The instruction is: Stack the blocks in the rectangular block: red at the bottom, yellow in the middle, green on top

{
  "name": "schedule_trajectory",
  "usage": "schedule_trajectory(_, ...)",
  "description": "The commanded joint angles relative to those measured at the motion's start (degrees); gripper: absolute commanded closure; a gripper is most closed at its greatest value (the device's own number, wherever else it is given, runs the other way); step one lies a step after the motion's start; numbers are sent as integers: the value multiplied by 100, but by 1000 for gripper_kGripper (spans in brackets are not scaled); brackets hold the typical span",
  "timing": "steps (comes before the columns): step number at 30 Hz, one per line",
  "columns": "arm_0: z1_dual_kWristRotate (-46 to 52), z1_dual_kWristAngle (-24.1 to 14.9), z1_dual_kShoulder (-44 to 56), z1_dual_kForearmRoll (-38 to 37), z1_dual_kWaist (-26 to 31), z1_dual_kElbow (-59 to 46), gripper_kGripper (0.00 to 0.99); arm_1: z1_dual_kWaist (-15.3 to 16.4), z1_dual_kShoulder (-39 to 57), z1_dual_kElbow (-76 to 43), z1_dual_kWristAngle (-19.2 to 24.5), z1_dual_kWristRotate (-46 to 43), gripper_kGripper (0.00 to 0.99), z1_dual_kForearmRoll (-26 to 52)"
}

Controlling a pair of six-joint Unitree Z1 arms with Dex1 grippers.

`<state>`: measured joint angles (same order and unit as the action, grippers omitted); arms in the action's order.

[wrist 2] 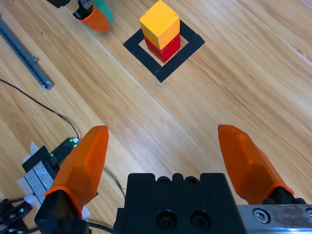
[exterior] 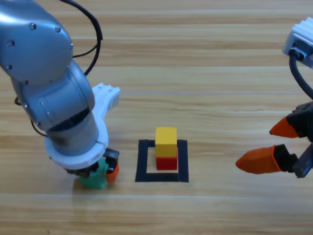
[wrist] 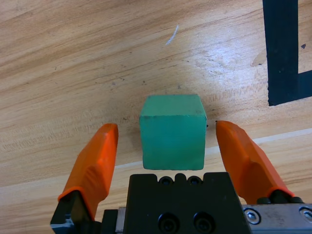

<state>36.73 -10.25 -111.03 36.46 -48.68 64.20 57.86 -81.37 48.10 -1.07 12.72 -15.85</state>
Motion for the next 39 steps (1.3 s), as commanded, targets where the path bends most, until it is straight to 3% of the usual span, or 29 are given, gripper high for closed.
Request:
schedule_trajectory(1,-69,-48,-235,-200,104,-215,220,-144,-212,-143,115,-50,0,161)
schedule_trajectory(4,-69,-13,-270,-359,95,-347,240,-144,-204,-160,124,-50,0,161)
schedule_trajectory(5,-69,-13,-288,-385,104,-364,287,-144,-204,-160,124,-50,0,161)
schedule_trajectory(11,-131,-13,-253,-429,157,-408,817,-144,-204,-160,151,-50,0,161)
schedule_trajectory(12,-131,-4,-226,-438,166,-417,863,-144,-195,-160,151,-50,0,161)
schedule_trajectory(18,-131,-13,37,-306,166,-127,870,-144,-195,-160,177,-50,0,170)
schedule_trajectory(27,-860,471,318,1540,166,2448,872,-144,-204,-160,177,-50,0,179)
schedule_trajectory(32,-878,708,-174,2401,104,3617,873,-144,-186,-169,177,-50,0,170)
schedule_trajectory(39,-34,647,-1193,3403,-318,4953,872,-144,-168,-178,177,-67,0,179)
